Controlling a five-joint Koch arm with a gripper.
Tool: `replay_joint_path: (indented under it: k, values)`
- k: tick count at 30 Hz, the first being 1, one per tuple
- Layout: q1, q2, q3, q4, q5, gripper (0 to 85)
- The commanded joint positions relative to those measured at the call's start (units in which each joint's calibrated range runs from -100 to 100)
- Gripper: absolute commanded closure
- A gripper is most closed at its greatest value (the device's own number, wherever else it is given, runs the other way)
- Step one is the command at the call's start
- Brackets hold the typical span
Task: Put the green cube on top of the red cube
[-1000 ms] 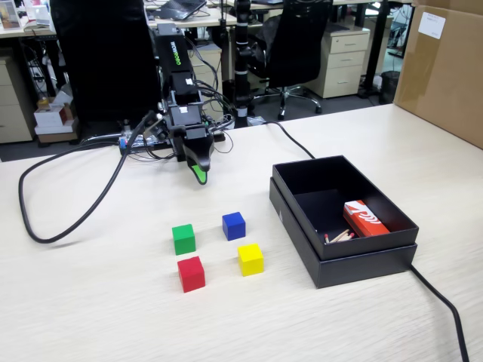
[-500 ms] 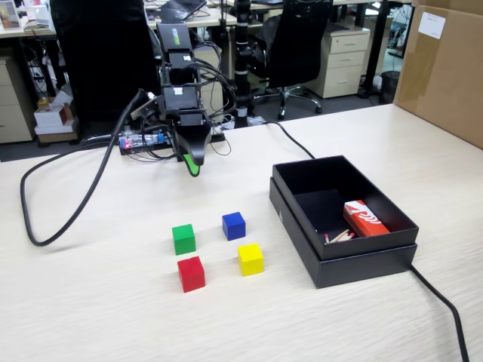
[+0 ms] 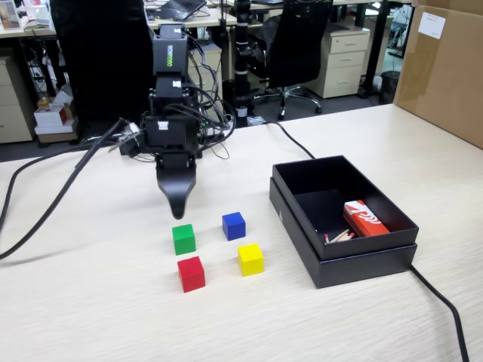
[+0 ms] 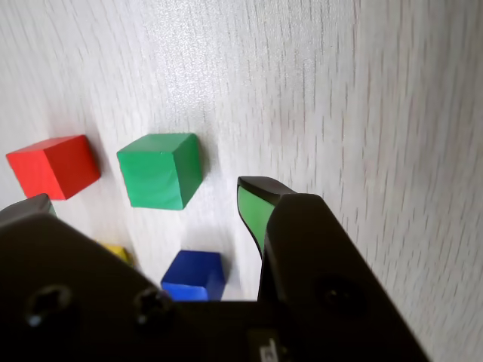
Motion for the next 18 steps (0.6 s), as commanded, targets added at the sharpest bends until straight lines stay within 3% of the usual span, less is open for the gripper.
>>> replay_joint_path:
  k: [1, 18]
  values:
    - [0.20, 1.59, 5.38, -0.36, -0.34, 38.0]
    - [0.39, 16.62, 11.81, -0.36, -0.39, 37.9]
